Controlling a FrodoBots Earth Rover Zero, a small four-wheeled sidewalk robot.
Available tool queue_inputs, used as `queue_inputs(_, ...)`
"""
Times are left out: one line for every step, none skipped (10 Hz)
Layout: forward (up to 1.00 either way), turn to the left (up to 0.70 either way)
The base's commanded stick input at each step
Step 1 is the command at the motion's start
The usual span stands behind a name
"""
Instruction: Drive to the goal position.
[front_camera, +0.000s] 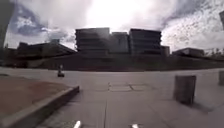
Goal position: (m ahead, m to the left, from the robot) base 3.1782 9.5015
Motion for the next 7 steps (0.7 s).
queue_inputs(1.00,0.01)
queue_inputs(1.00,0.02)
queue_inputs(1.00,0.03)
queue_inputs(1.00,0.03)
queue_inputs(1.00,0.03)
queue_inputs(1.00,0.04)
queue_inputs(1.00,0.13)
